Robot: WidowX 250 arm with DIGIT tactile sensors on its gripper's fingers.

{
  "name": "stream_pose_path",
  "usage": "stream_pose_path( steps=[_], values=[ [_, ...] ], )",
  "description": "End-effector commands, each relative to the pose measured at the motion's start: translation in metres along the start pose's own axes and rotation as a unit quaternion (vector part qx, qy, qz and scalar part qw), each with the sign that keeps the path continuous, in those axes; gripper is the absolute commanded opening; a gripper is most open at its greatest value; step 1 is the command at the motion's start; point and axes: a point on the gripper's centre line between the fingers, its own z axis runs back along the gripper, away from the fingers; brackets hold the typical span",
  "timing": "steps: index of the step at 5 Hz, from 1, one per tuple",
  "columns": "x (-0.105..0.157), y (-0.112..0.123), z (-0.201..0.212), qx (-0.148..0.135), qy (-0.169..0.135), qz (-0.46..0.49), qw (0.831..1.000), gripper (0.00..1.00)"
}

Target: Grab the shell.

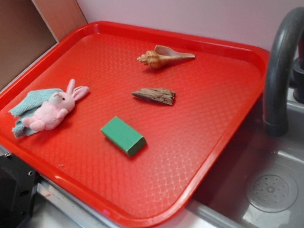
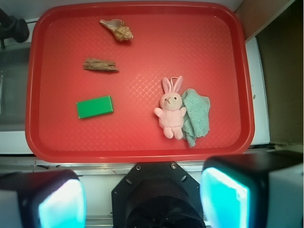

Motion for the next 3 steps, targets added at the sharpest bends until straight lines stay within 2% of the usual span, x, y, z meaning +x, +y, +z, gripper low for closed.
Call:
stream_pose_path(
  steps=[1,2,3],
  values=[
    [0.000,0.000,0.000,0.000,0.000,0.000,1.000,1.00],
    [0.025,-0.001,-0.015,0.008,-0.028,-0.033,0.999,1.00],
    [0.044,-0.002,-0.032,0.004,-0.072,-0.037,0.997,1.00]
  ],
)
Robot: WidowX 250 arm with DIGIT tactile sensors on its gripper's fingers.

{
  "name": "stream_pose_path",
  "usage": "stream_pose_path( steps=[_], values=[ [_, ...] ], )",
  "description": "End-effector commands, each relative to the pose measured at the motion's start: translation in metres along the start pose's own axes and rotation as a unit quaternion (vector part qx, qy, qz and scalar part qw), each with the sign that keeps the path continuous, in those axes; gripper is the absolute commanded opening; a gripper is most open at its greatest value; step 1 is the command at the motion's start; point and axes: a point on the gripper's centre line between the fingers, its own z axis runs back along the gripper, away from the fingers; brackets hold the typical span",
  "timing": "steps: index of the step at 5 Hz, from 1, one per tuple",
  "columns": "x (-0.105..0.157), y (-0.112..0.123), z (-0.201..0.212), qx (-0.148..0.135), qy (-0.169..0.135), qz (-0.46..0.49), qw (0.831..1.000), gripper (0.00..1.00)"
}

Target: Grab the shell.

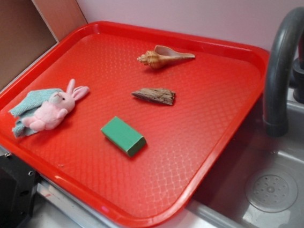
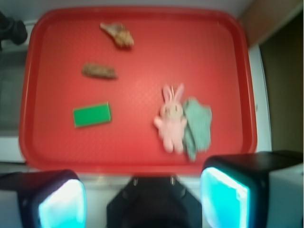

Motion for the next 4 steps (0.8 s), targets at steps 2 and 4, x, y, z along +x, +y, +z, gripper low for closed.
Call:
stream_pose_path(
  steps=[2,4],
  values=[
    [0.072,-0.014,-0.060,-0.033,-0.088,-0.051,0.994,1.00],
    [0.113,-0.028,-0.102,-0.038,-0.084,-0.082,0.992,1.00]
  ],
)
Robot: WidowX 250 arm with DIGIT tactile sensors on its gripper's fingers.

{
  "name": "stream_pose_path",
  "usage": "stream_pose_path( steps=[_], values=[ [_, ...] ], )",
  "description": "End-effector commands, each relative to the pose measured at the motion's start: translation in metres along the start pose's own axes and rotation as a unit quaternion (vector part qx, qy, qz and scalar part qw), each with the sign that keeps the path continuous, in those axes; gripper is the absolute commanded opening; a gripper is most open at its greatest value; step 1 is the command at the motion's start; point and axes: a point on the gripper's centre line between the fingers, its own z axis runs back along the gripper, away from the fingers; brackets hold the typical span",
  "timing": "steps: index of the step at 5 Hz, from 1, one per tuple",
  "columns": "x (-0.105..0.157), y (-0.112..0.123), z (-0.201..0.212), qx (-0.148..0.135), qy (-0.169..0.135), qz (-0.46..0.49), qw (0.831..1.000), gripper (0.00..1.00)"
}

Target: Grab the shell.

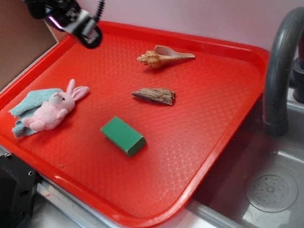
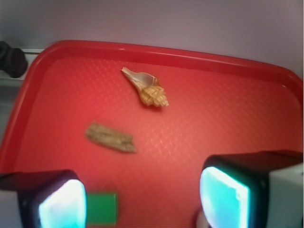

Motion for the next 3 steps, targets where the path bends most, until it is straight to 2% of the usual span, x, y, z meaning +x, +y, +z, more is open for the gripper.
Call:
stream_pose_path(
  steps=[1,3],
  values=[
    [0.044,-0.009,-0.033,-0.009,-0.005,-0.034,0.999,1.00],
    [0.061,0.001,-0.068,0.012,0.027,-0.029,0.999,1.00]
  ],
)
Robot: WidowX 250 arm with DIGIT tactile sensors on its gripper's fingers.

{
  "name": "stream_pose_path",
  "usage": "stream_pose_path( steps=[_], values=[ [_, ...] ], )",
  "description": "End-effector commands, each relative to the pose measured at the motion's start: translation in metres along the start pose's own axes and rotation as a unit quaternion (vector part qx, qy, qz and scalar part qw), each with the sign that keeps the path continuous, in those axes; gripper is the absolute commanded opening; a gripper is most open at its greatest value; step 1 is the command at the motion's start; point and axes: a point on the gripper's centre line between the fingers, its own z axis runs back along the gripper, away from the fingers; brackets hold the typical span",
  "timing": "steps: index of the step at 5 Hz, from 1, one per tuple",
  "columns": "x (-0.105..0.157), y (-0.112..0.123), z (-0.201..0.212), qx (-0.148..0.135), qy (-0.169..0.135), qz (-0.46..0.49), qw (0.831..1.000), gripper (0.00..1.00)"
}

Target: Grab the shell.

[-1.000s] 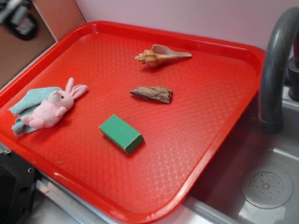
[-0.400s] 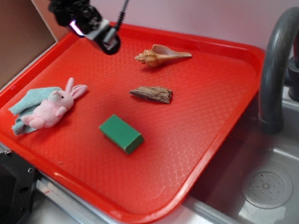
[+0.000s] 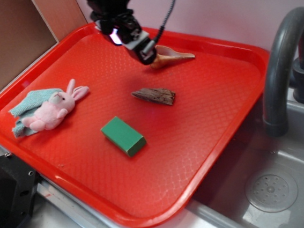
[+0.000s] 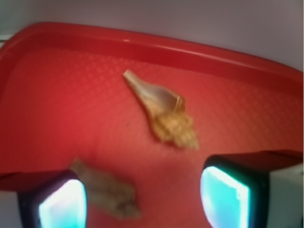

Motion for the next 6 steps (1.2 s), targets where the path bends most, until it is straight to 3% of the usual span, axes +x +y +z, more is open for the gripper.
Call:
stream_pose_path(
  steps=[1,5,6],
  values=[
    [0.026,0.007,-0.014,0.026,-0.001,0.001,1.000,1.00],
    [0.031,0.017,-0.052,0.047,0.060,0.000,0.997,1.00],
    [0.028,0.015,-0.057,0.049,0.069,0.009,0.996,0.46]
  ],
)
